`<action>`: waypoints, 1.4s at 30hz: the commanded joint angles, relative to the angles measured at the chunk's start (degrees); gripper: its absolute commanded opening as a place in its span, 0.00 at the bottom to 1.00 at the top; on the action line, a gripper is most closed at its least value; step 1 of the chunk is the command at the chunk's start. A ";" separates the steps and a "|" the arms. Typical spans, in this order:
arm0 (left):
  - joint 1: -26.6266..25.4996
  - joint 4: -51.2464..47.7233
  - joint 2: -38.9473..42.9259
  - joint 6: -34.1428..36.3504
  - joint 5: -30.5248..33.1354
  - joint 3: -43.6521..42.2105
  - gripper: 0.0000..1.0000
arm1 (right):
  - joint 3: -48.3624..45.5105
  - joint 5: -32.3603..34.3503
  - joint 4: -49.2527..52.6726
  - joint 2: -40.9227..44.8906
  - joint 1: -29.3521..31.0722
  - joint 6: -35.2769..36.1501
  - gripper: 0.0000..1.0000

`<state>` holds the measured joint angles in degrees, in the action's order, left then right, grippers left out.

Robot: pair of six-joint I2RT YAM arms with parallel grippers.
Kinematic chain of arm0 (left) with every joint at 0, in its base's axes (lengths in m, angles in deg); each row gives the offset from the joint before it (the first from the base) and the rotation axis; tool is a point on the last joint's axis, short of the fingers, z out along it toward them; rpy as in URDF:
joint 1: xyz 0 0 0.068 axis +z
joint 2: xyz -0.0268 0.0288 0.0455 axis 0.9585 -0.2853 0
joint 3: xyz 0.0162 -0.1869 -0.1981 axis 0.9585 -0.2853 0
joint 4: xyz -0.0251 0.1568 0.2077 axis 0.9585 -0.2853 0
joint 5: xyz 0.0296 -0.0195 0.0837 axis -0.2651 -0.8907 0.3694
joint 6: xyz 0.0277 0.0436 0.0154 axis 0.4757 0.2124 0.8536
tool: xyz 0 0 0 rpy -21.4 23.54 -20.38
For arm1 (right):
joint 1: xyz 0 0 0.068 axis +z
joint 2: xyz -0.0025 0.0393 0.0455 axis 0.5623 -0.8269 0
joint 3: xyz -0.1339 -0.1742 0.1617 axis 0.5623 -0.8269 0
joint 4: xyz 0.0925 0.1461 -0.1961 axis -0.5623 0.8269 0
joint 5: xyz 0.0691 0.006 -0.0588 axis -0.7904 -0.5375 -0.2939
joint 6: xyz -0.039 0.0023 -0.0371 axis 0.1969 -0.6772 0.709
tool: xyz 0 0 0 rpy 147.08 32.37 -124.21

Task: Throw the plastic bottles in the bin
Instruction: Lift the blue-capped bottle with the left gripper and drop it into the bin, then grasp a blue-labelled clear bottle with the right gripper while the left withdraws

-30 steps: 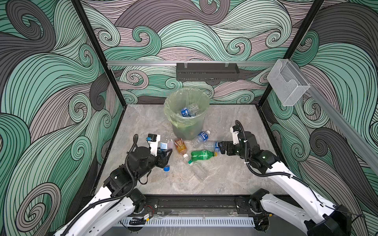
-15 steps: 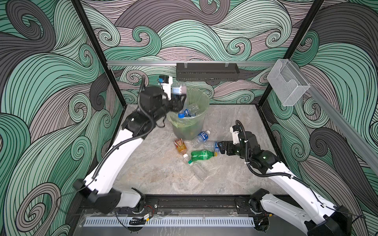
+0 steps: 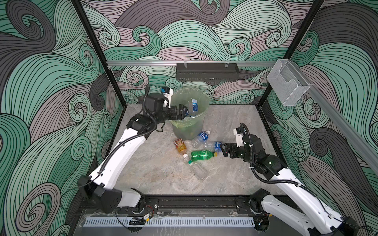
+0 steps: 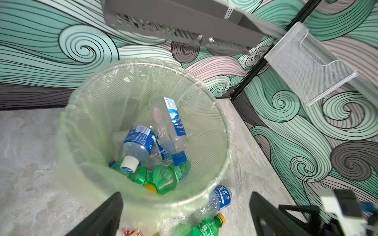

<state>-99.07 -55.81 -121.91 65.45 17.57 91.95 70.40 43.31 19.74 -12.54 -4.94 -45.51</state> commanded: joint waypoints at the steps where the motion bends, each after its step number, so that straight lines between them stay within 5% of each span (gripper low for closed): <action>1: 0.42 -1.05 7.63 1.23 3.44 -4.84 0.98 | 1.67 1.53 2.92 -2.75 -0.09 3.23 0.96; 10: 0.51 -9.06 25.33 -0.08 8.87 -22.06 0.98 | 8.99 1.88 8.21 -13.35 -0.87 18.65 0.93; 17: 0.56 -9.83 35.79 -5.91 9.95 -34.44 0.98 | 11.65 -12.84 5.48 -21.61 -1.17 37.45 0.96; 26: 0.55 -18.95 43.41 -4.27 15.27 -36.48 0.99 | 20.68 -15.43 10.16 -35.01 -2.43 54.04 0.95; 42: 0.57 -21.28 44.93 -3.50 16.26 -37.50 0.99 | 26.87 -16.23 8.60 -53.10 -5.73 57.47 0.85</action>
<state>-98.99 -75.64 -77.25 61.25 32.63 54.40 95.95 29.00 28.42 -64.71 -10.47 10.66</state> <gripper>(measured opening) 0.986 0.855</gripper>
